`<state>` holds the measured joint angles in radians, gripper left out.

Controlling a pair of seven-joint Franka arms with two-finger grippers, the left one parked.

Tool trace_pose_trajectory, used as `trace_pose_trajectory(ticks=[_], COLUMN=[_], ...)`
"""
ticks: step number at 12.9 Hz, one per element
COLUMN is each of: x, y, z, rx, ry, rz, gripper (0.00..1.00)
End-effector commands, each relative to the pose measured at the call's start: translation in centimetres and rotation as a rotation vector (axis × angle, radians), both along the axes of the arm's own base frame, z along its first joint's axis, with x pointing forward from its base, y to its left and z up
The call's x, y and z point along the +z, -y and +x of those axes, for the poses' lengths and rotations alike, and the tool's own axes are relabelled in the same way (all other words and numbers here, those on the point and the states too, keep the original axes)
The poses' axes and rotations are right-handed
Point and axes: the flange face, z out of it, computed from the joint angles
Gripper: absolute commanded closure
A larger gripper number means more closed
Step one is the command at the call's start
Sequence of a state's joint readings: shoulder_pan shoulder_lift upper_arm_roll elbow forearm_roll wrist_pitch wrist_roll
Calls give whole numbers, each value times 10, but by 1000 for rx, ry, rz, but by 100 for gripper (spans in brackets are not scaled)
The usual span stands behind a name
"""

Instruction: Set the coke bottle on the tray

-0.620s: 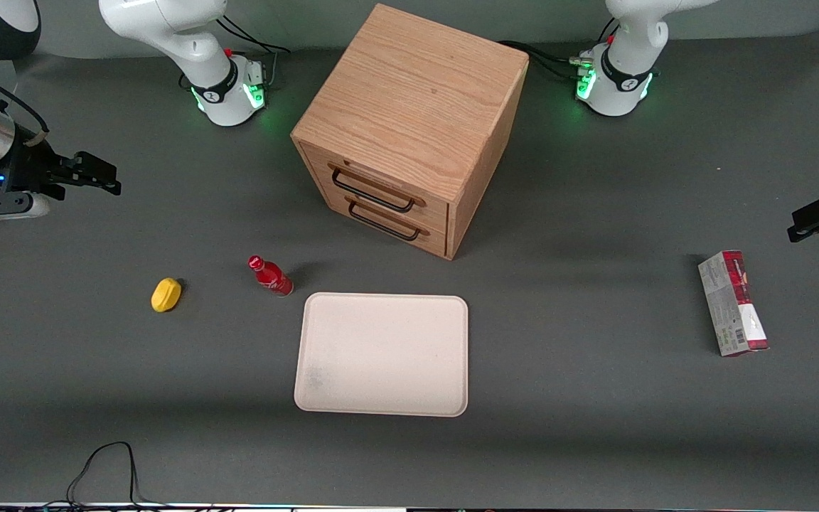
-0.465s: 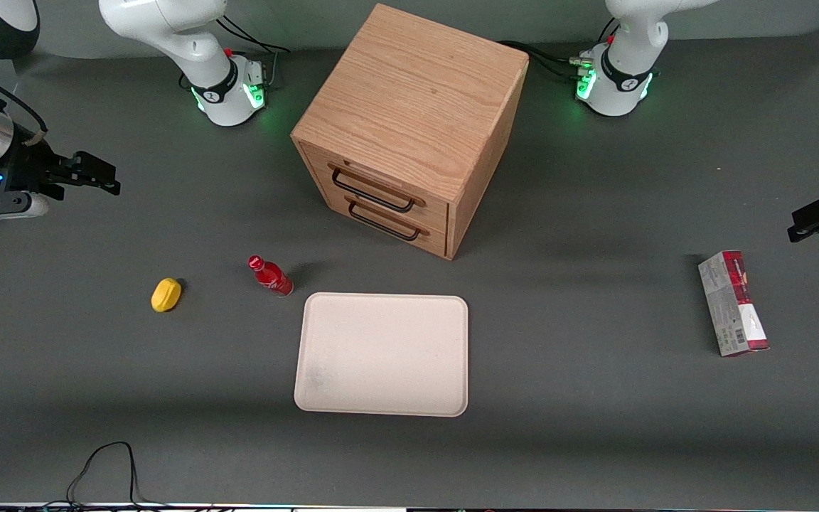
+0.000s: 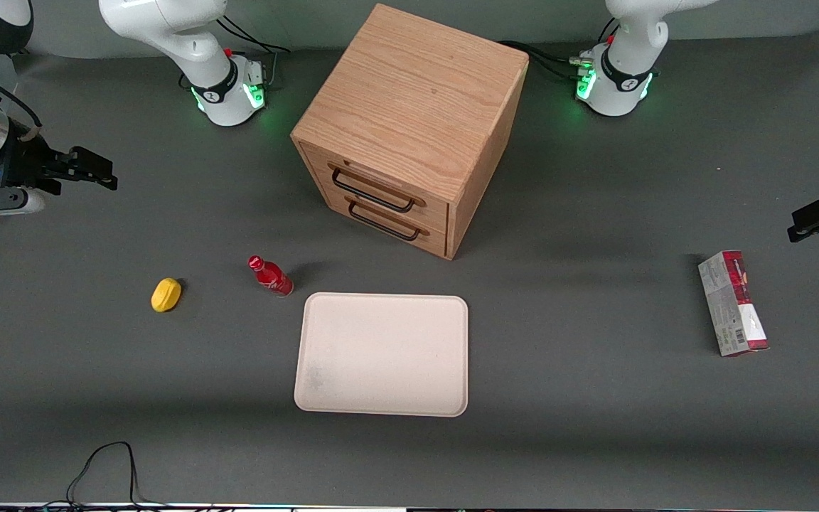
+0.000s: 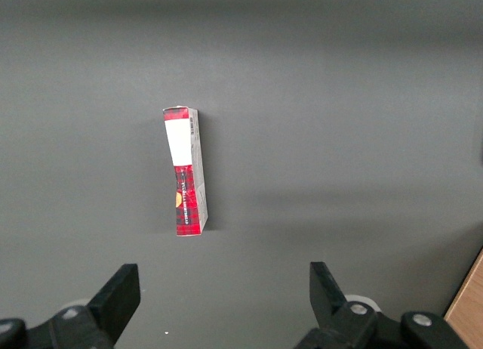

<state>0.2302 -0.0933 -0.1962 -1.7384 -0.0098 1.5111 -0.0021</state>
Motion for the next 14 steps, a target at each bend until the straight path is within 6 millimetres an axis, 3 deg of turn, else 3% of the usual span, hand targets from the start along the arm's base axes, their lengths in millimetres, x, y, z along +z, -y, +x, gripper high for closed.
trace_pose_trajectory(ticks=[1,6,9,11,14], x=[7,9,8,1,-15], y=[0,-1,-15,-51,-124], z=[-1,3,32,61,100], rx=[11,2,14,-10,-106], ry=[-2,2,14,-4,-4], rz=[6,2,-9,-18,-7], gripper=[0,0,0,0,0])
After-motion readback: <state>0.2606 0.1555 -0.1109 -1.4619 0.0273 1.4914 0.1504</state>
